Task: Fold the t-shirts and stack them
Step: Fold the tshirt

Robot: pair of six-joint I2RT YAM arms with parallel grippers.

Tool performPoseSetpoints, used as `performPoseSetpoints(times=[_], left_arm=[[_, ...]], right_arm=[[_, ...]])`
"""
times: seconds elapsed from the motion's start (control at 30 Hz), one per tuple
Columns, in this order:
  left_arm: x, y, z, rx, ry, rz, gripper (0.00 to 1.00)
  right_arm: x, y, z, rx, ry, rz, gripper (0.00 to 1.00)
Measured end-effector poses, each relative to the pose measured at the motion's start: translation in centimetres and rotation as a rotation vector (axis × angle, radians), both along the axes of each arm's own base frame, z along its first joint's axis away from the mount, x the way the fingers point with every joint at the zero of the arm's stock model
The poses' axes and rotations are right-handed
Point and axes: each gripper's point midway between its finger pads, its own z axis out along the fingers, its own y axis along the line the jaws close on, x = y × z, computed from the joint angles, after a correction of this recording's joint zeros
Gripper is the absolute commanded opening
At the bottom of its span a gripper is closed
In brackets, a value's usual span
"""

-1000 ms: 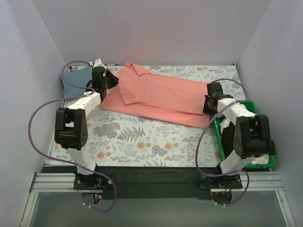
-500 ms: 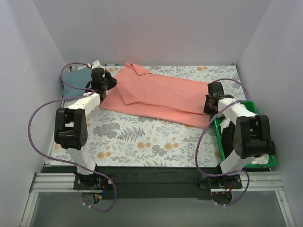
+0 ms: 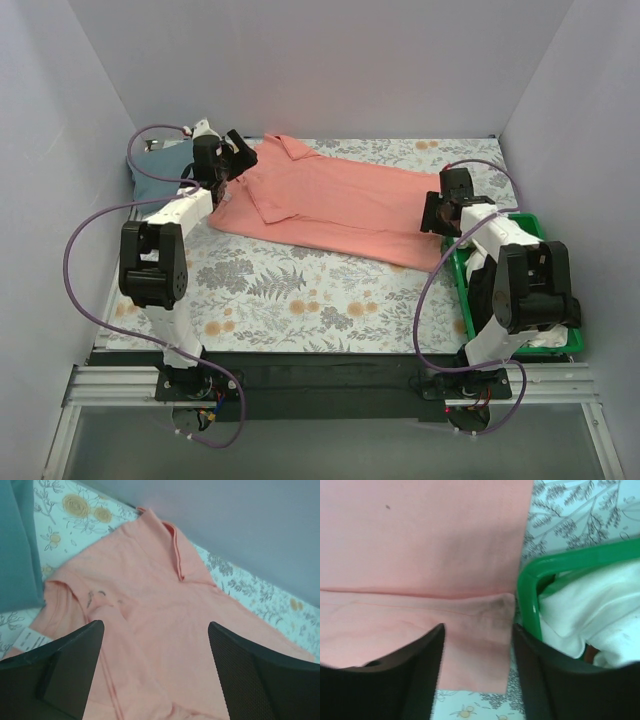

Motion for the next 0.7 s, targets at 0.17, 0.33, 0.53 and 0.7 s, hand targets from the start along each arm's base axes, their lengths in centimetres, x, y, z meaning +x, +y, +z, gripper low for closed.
performPoseSetpoints(times=[0.17, 0.33, 0.53, 0.7], left_arm=[[1.4, 0.1, 0.6, -0.001, -0.019, 0.003, 0.88], [0.0, 0.6, -0.5, 0.021, 0.005, 0.013, 0.87], [-5.2, 3.0, -4.8, 0.048, 0.122, 0.067, 0.80], [-9.2, 6.5, -7.2, 0.083, 0.202, 0.166, 0.73]], right_arm=[[2.2, 2.0, 2.8, 0.043, -0.094, 0.069, 0.73], [3.5, 6.3, 6.0, 0.054, -0.198, 0.191, 0.73], [2.3, 13.4, 5.6, 0.115, -0.204, 0.373, 0.72], [1.6, 15.6, 1.8, 0.144, -0.115, 0.434, 0.71]])
